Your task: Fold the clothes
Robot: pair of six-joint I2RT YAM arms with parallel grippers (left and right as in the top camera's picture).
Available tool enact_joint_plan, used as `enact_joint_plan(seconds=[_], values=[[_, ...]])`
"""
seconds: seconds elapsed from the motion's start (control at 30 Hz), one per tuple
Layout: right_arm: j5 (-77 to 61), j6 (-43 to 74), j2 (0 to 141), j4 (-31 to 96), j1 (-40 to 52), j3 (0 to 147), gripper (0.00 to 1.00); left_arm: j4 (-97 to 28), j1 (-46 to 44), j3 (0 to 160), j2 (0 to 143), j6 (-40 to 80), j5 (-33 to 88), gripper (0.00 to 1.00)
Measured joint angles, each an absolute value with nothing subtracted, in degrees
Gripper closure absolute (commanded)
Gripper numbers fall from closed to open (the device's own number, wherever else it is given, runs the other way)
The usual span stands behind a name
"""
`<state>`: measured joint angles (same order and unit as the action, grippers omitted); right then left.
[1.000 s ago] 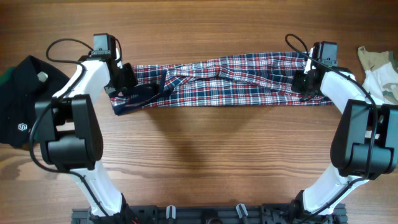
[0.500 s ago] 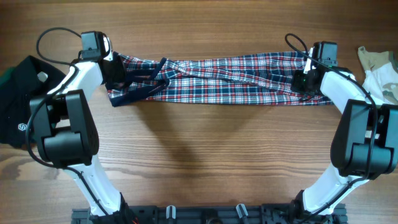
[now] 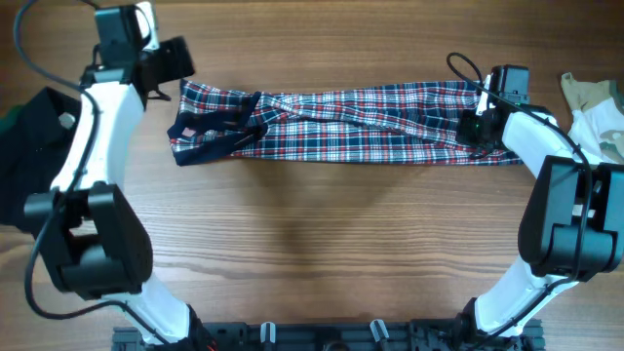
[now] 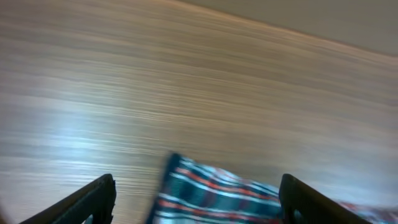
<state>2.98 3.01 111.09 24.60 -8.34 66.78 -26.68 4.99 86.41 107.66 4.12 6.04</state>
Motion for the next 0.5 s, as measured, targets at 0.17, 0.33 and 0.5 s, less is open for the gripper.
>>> enact_joint_plan(seconds=[0.17,0.33,0.5], values=[[2.74,3.01,111.09,24.6,-8.36,66.78,0.84,-28.27,-5.69,86.43,109.45,-3.51,14.55,0.15],[2.59,3.01,111.09,24.6,-8.43,66.78,0.84,-28.12,-12.8,86.43,117.03,-9.13,10.68,0.2],[2.59,3.01,111.09,24.6,-8.45,66.78,0.84,-28.08,-12.6,86.43,120.75,-12.56,7.92,0.52]])
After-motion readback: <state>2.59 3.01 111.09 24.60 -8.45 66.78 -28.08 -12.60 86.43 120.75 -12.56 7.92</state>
